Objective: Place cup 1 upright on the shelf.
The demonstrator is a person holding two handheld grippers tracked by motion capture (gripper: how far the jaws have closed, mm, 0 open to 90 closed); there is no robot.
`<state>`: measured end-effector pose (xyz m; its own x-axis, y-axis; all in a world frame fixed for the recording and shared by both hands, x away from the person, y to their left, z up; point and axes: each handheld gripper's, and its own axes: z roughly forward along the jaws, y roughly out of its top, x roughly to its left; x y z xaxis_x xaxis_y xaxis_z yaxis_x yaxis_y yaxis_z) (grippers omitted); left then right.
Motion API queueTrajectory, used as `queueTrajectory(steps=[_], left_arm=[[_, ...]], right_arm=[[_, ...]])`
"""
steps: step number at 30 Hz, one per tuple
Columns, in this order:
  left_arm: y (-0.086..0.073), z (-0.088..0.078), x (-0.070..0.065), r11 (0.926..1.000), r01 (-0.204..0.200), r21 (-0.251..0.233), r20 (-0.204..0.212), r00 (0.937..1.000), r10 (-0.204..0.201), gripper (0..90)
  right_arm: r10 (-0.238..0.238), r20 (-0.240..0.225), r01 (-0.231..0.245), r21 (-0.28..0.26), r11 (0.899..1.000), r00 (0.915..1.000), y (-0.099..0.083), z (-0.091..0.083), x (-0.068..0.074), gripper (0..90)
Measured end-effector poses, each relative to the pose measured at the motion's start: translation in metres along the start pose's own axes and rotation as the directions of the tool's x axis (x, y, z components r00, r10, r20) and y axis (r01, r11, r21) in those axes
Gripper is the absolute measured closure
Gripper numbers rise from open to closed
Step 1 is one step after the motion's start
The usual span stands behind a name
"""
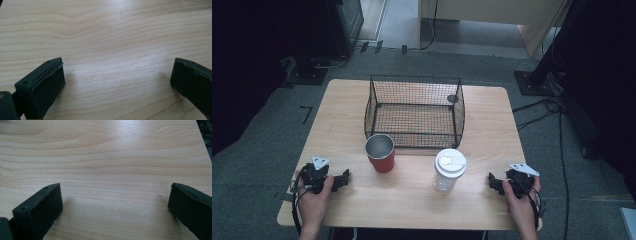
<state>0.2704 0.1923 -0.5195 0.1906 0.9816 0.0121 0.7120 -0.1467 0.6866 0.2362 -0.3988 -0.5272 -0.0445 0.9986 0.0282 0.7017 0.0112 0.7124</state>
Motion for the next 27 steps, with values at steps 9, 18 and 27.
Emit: queueTrajectory(steps=[9, 18, 27], left_arm=[[0.001, -0.017, 0.002, 0.9969, 0.046, -0.064, 0.063, 0.9971, -0.042, 0.0], [0.010, -0.040, -0.015, 0.9912, 0.013, -0.132, 0.152, 0.9884, 0.007, 0.0], [0.014, -0.045, -0.036, 0.9875, -0.034, -0.154, 0.199, 0.9778, 0.065, 0.0]], right_arm=[[0.000, 0.000, 0.000, 0.001, 1.000, 1.0000, 0.000, 0.000, 0.000, 0.0], [0.000, 0.000, 0.000, 0.001, 1.000, 1.0000, 0.000, 0.000, 0.000, 0.0], [0.000, 0.000, 0.000, 0.000, 1.000, 1.0000, 0.000, 0.000, 0.000, 0.0]])
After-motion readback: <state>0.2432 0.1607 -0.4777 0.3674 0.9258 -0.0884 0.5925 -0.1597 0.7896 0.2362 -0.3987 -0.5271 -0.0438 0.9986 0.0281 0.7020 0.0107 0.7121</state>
